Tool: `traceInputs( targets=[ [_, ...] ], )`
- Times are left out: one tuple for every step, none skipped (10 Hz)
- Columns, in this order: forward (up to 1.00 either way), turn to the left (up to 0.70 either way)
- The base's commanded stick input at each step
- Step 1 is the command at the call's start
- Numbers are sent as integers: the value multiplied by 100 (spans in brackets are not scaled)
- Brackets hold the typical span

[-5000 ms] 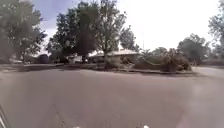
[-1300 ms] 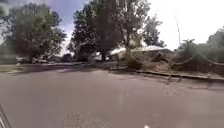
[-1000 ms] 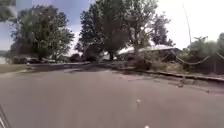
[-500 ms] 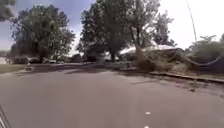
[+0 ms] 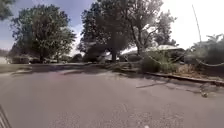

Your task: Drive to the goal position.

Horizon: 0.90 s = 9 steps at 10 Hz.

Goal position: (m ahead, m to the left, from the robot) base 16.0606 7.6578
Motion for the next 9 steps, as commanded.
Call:
traceInputs(
  targets=[
    [70, 3],
    [70, 3],
    [70, 3],
    [70, 3],
    [70, 3],
    [70, 3],
    [70, 3],
    [70, 3],
    [70, 3]
  ],
)
